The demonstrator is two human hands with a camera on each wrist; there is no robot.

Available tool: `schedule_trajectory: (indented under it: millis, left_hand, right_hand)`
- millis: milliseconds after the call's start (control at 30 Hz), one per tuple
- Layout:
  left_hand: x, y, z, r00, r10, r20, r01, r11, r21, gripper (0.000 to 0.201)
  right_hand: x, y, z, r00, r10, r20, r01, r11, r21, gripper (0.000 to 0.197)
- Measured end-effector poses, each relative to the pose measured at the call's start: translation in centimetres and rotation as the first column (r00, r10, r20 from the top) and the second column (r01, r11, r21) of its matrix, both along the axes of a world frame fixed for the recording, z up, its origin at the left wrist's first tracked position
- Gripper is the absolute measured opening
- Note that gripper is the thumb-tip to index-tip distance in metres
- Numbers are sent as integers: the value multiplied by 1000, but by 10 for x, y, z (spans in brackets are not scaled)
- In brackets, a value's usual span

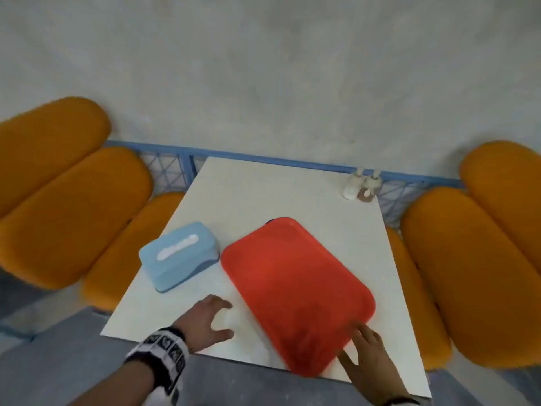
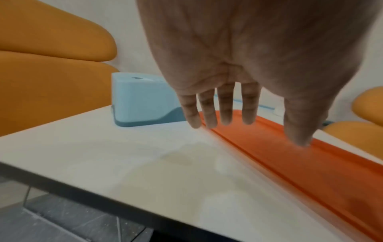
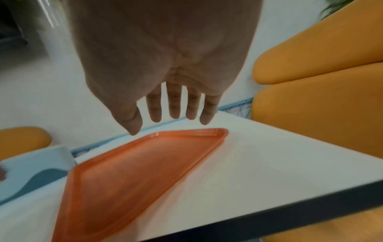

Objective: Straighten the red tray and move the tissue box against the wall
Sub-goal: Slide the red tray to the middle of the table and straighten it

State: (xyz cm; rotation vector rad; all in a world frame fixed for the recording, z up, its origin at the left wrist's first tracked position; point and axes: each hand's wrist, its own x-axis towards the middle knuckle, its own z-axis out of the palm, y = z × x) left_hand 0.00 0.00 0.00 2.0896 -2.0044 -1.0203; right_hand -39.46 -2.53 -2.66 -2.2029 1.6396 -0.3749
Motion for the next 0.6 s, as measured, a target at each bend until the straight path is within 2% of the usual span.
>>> schedule_trajectory:
  millis: [67,233,333,400,467,533,600]
  left_hand:
    - [-16,-17,-3,999,26,38,-28,998,49,88]
    - [-35,-51,-25,986,14,165,-31,995,97,111]
    - [-37,-68,-36,974,-45,223,12,989,144,113]
    - [-34,-85,-45,952,-122,281,75,982,170,111]
    - [-28,-101,-51,930,-184,317,123,971,204,107]
    - [-26,-117,-55,921,-225,319,154,960,234,114]
    - [-24,-135,-59,920,-237,312,169,958,232,124]
  right_hand:
    - [12,-11,-2,1000,22,-20,-19,988,156,78]
    - [28,-21,-40,983,114,-146,-71,960,271,119]
    - [32,-15,-53,974,92,-205,-28,954,297,122]
    - [35,-15,-59,972,114,-205,-38,939,342,116]
    - [34,-21,-62,969,111,-221,-34,946,323,110]
    - [31,-33,-68,966,99,-240,-28,959,283,108]
    - [31,-51,-70,960,96,-263,-10,951,310,109]
